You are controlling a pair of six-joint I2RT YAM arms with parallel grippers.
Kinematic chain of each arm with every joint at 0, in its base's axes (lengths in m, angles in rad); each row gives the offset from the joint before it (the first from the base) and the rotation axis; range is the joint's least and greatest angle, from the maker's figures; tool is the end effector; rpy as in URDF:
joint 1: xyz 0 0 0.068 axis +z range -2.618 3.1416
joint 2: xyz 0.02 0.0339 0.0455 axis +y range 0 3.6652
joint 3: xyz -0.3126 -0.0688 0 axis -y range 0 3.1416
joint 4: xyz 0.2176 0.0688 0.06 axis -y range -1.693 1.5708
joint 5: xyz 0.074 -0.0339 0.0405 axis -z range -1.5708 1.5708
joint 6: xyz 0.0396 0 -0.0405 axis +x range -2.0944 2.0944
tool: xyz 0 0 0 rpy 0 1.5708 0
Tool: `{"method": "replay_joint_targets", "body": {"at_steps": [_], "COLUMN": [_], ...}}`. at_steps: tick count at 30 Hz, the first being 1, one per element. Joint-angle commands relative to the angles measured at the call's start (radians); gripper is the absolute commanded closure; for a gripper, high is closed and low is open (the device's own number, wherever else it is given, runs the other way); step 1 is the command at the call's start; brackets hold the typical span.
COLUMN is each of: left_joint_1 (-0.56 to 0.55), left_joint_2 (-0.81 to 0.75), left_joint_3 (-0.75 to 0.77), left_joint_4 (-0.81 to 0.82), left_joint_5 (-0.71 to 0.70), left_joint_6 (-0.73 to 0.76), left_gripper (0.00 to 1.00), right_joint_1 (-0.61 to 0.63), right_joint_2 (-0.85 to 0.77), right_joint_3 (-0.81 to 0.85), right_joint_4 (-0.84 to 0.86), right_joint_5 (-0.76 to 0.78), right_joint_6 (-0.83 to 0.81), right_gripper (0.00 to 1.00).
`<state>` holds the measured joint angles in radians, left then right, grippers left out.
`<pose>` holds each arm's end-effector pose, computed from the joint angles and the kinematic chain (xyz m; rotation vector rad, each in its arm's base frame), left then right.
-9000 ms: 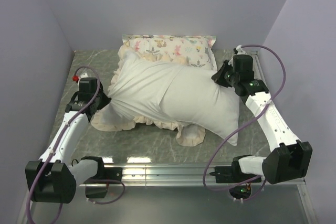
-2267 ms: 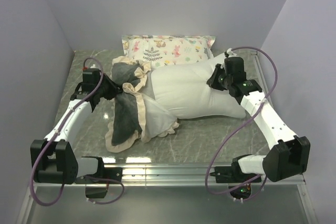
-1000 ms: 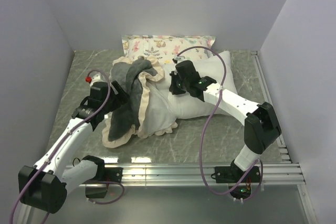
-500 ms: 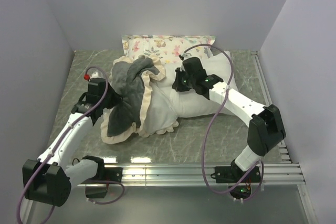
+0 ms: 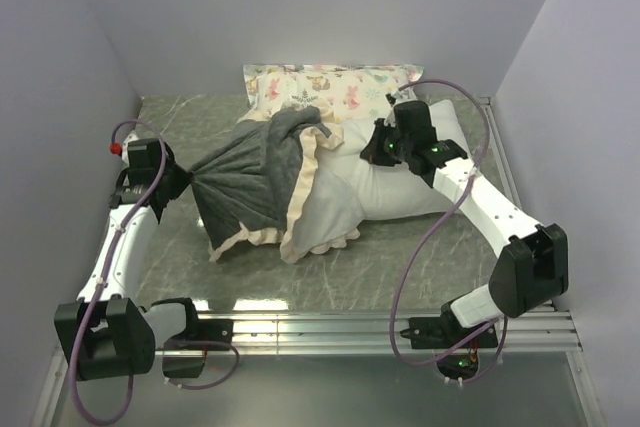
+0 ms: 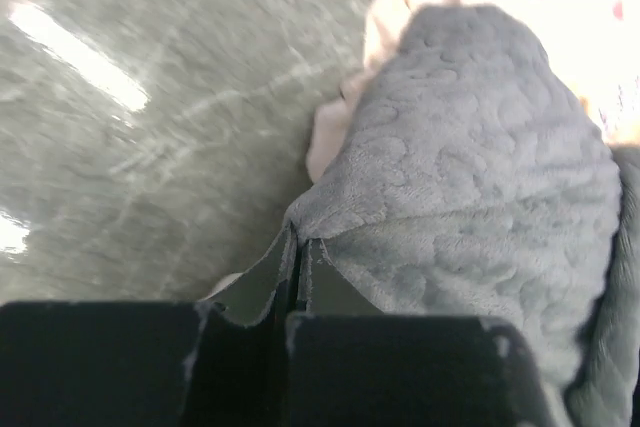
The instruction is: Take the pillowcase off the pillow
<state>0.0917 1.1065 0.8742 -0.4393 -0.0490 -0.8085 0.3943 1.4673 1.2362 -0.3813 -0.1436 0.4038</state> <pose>0.1935 0.0197 0.3306 -1.0083 2.0254 -0.3310 0.2802 0.1227 0.3679 -0.0731 2.2404 0.6007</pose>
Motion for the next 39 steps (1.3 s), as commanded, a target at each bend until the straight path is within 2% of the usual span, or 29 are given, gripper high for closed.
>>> {"method": "replay_joint_targets", "body": {"at_steps": [1,7,10,17,22,27,31,39], "left_joint_1": [0.091,0.183,0.264,0.305,0.324,0.358,0.436,0.454], "left_joint_2": [0.021,0.041,0.020,-0.036,-0.068,-0.025,-0.010,0.024], "left_joint_3": [0.069,0.124,0.160,0.272,0.363,0.453,0.438,0.405], "left_joint_4": [0.013,-0.006,-0.022,-0.076,-0.072,-0.104,-0.076,-0.070], "left_joint_5": [-0.192,-0.193,-0.166,-0.203,-0.180,-0.161,-0.055,-0.066], "left_joint_6": [0.009,0.028,0.031,0.057,0.061,0.051,0.029,0.069], "left_gripper": [1.00,1.00,1.00,1.00,1.00,1.00,1.00,1.00], "right_joint_1": [-0.107,-0.181,-0.196,-0.196,-0.196,-0.201,-0.225,-0.299], "right_joint_2": [-0.093,-0.183,-0.255,-0.311,-0.334,-0.323,-0.326,-0.358], "right_joint_3": [0.025,0.019,0.020,0.089,0.137,0.212,0.221,0.174], "right_joint_4": [-0.024,-0.051,-0.060,-0.114,-0.130,-0.172,-0.176,-0.157], "right_joint_5": [0.245,0.217,0.197,0.184,0.174,0.223,0.217,0.191], "right_joint_6": [-0.033,-0.031,-0.033,-0.036,-0.037,-0.040,-0.022,-0.005], "right_gripper": [1.00,1.00,1.00,1.00,1.00,1.00,1.00,1.00]}}
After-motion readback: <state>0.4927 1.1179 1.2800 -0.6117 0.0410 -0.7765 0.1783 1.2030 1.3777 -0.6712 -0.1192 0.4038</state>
